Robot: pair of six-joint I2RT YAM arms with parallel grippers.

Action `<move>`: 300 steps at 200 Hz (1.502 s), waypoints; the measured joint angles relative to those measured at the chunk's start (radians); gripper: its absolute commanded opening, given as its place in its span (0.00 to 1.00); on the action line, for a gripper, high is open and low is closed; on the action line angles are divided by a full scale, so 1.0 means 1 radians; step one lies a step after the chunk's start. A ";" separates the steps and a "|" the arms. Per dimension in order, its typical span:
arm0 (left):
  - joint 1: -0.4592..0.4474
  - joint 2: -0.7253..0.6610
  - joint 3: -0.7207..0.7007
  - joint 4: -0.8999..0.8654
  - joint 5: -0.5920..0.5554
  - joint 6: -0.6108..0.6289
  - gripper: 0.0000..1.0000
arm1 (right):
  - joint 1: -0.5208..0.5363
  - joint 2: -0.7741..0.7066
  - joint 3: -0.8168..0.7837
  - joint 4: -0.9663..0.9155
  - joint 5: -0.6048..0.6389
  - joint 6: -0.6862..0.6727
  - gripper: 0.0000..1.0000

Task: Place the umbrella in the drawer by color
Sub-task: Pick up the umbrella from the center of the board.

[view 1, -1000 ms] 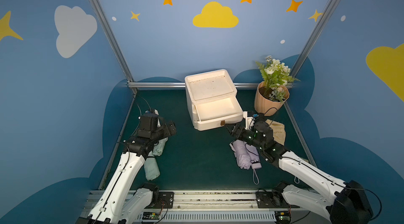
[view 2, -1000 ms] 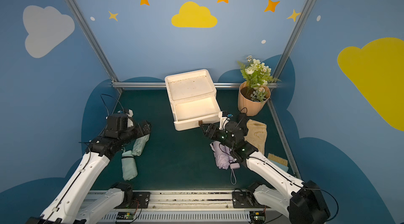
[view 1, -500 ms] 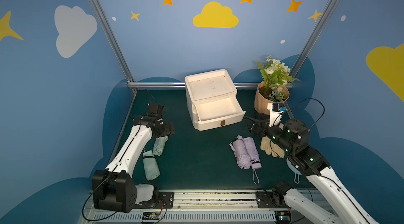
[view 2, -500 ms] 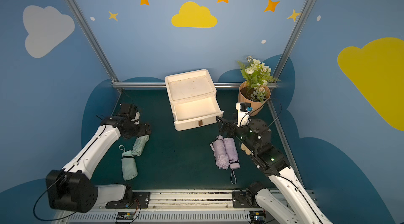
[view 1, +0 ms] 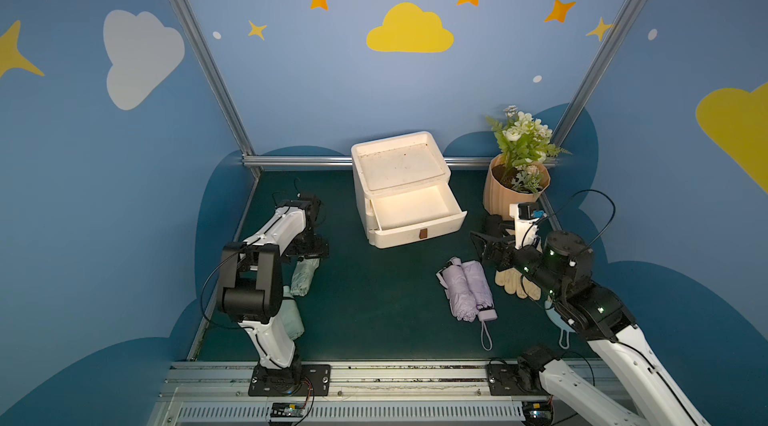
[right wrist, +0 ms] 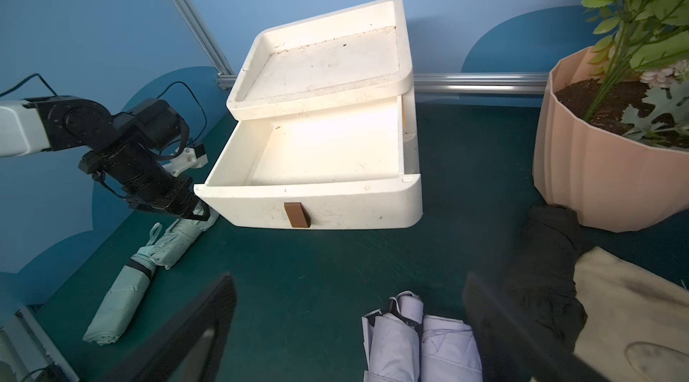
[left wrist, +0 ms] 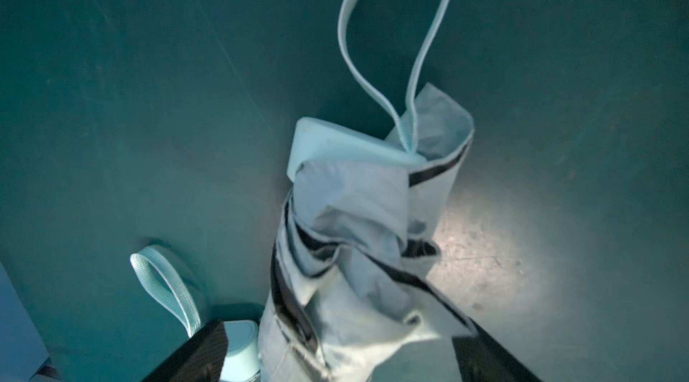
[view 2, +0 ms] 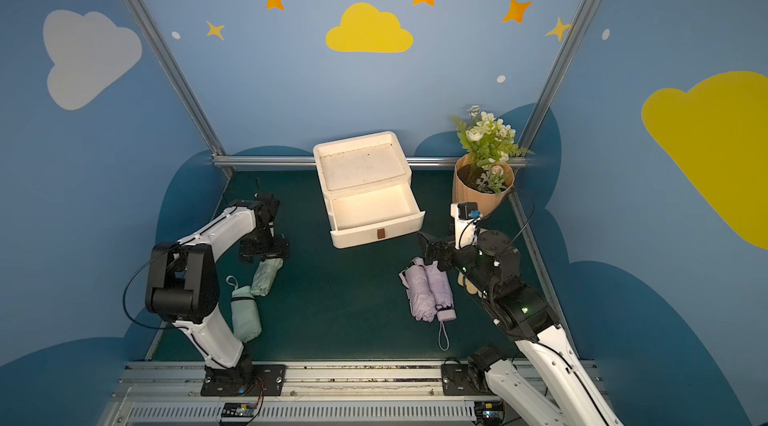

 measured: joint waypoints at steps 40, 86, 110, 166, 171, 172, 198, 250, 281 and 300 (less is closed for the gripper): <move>0.000 0.091 0.016 -0.007 -0.005 0.010 0.84 | -0.007 -0.006 0.000 -0.014 -0.001 -0.015 0.98; 0.000 0.126 0.024 -0.014 -0.023 0.022 0.60 | -0.034 -0.010 0.002 -0.034 -0.030 -0.018 0.98; -0.001 0.126 0.024 -0.015 -0.023 0.029 0.39 | -0.060 -0.001 0.016 -0.047 -0.067 -0.016 0.98; -0.011 0.078 0.012 0.006 0.012 0.042 0.24 | -0.154 0.021 0.038 -0.054 -0.225 0.009 0.98; -0.011 0.051 0.003 0.019 0.029 0.040 0.24 | -0.159 0.022 0.039 -0.053 -0.242 0.011 0.98; -0.012 0.045 0.000 0.023 0.035 0.039 0.23 | -0.161 0.022 0.039 -0.053 -0.249 0.013 0.98; -0.014 -0.192 -0.055 0.108 0.154 -0.024 0.21 | -0.170 0.017 0.038 -0.032 -0.348 0.052 0.98; -0.051 -0.676 -0.161 0.415 0.363 -0.283 0.18 | -0.103 0.076 0.094 0.013 -0.493 0.087 0.98; -0.154 -0.747 -0.177 0.546 0.425 -0.390 0.18 | -0.003 0.175 0.166 0.029 -0.544 0.092 0.98; -0.237 -0.758 -0.179 0.631 0.448 -0.446 0.18 | 0.052 0.223 0.181 0.055 -0.573 0.111 0.98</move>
